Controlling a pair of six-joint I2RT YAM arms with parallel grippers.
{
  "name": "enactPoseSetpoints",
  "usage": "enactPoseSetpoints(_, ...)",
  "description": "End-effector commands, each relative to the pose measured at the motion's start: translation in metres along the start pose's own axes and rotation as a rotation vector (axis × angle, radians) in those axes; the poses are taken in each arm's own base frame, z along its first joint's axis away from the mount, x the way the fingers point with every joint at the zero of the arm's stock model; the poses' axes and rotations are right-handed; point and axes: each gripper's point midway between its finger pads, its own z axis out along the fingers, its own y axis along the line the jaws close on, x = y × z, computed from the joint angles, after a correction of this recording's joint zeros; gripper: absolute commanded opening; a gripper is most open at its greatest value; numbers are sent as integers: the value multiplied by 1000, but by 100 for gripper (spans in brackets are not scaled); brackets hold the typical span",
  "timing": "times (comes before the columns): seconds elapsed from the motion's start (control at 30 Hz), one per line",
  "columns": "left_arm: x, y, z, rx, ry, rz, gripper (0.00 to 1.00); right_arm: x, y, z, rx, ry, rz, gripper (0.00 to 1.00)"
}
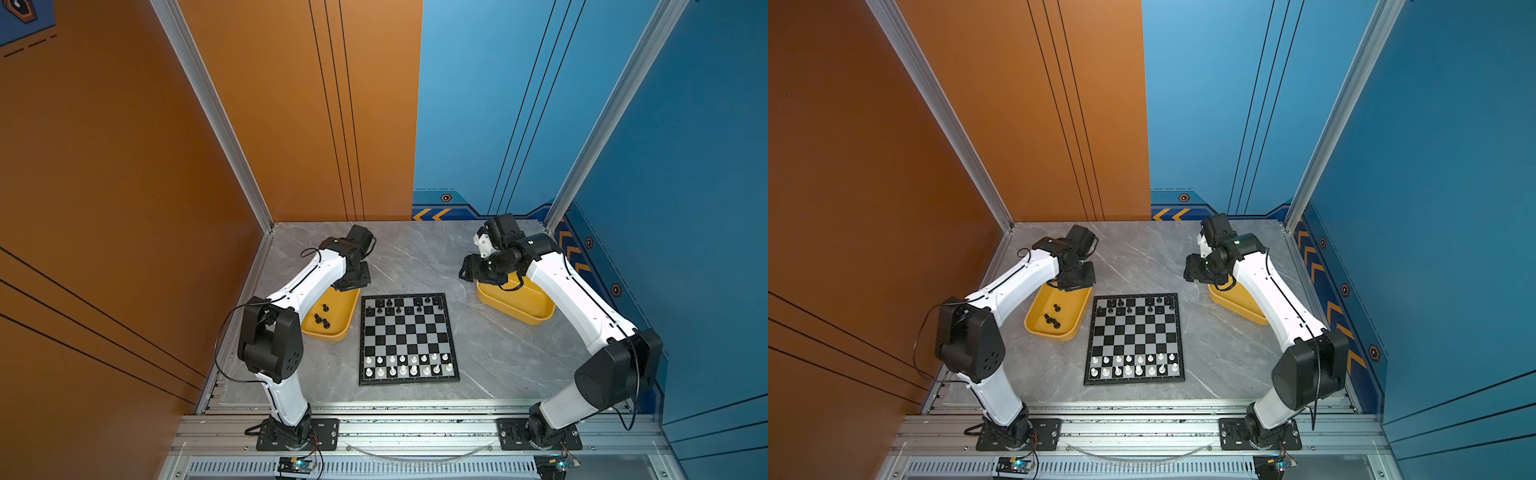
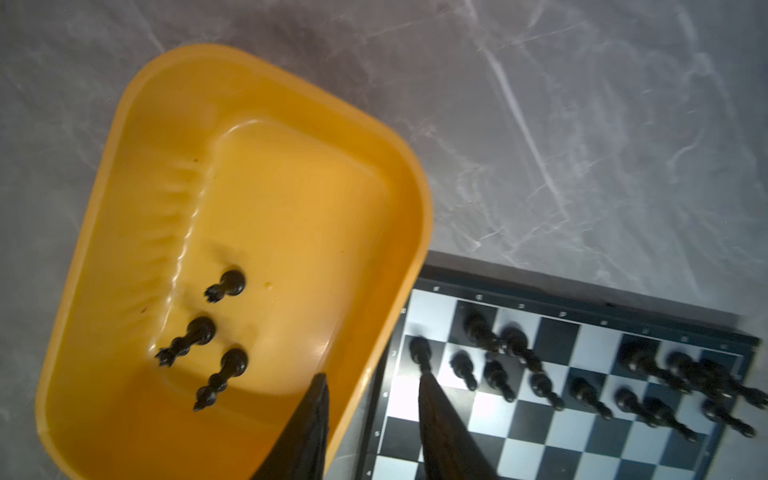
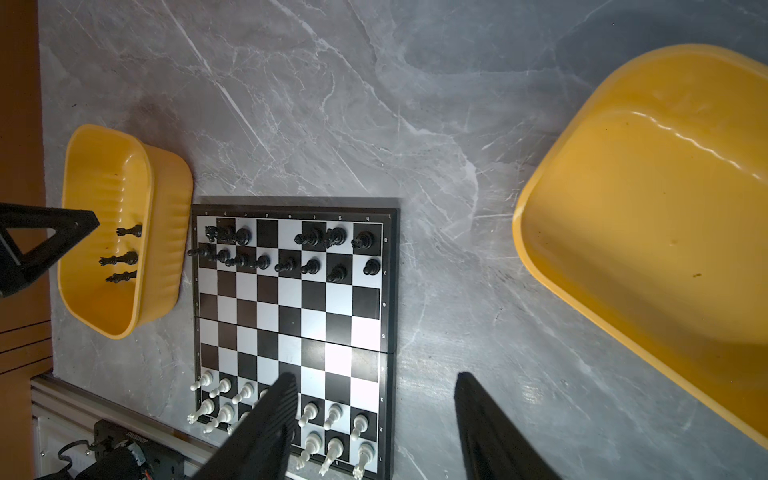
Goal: Set up the chess pieces on the board
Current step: 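Swing the left gripper back over the black-piece tray and lower it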
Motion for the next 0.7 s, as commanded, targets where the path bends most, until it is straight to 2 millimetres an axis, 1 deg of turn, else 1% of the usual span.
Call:
enactPoseSetpoints(0.0,6,34,2,-74,9,-38,38,-11,12,-3,-32,-23,-35,63)
enactPoseSetpoints(0.1,11,55,8,-106,23,-66,38,-14,16,1,-40,-15,-41,63)
enactPoseSetpoints(0.23,16,72,16,-131,37,-91,38,-17,20,4,-45,-11,-48,63)
enactPoseSetpoints(0.37,19,83,25,-150,56,-98,38,-20,24,6,-48,-12,-51,63)
enactPoseSetpoints(0.47,19,88,34,-152,70,-104,38,-21,25,8,-47,-10,-52,63)
enactPoseSetpoints(0.67,14,92,50,-150,95,-103,36,-23,27,8,-41,-17,-49,63)
